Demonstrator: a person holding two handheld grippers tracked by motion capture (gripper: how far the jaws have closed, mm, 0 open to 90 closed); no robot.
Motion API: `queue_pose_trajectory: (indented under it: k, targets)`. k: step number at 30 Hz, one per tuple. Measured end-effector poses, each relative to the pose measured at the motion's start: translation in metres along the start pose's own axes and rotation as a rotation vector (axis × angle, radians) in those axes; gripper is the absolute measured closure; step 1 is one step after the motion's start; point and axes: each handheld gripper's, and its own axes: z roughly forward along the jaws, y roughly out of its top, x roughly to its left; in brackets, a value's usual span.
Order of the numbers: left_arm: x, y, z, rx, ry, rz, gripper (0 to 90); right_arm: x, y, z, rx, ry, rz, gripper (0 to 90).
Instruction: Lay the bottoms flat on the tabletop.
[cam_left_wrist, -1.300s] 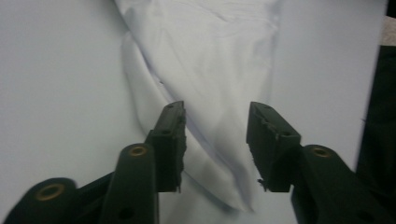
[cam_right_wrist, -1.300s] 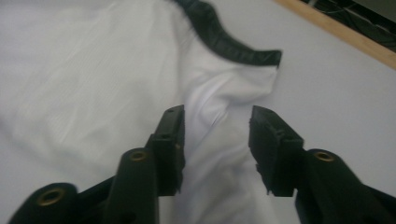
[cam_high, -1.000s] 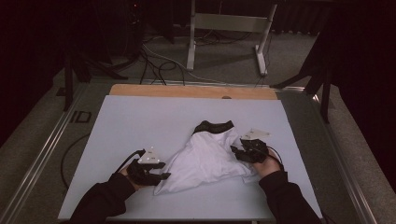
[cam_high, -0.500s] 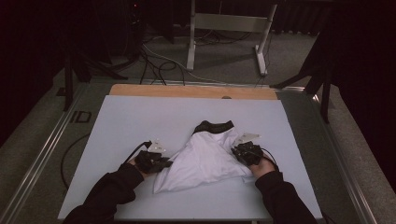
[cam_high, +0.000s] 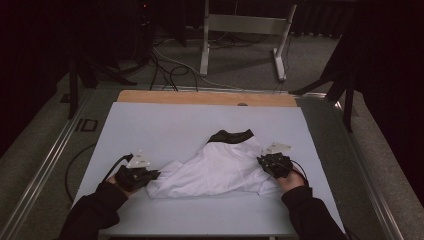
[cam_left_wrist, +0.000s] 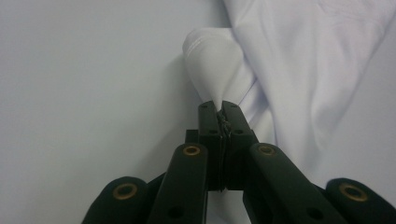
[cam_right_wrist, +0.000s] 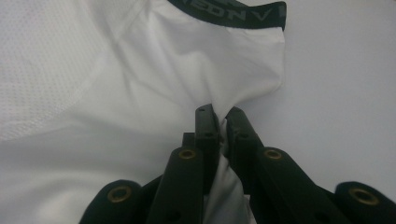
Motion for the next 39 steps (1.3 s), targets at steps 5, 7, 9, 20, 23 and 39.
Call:
queue_pose_trajectory:
  k: [5,7,9,20,23,39]
  targets:
    - [-0.006,-0.030,-0.022,0.017,0.002,-0.039,89.4,-0.001,-0.003,-0.003,0.016,-0.014,-0.005,85.7]
    - [-0.009,-0.037,-0.027,0.029,-0.004,-0.039,89.3,-0.003,-0.006,-0.004,0.014,0.000,0.002,85.7]
    - [-0.012,-0.042,-0.030,0.030,-0.035,-0.059,89.3,-0.002,-0.008,-0.005,0.020,0.001,0.002,85.6]
    - [-0.026,-0.025,-0.030,0.033,-0.076,0.001,72.3,-0.001,-0.015,-0.016,0.036,0.003,-0.005,83.8]
    - [-0.016,-0.009,-0.030,0.002,-0.042,-0.002,61.8,-0.002,-0.010,-0.017,-0.002,-0.011,0.009,64.6]
    - [-0.007,0.047,0.050,0.052,-0.155,-0.013,57.1,-0.024,0.025,0.023,0.004,-0.032,0.090,46.5]
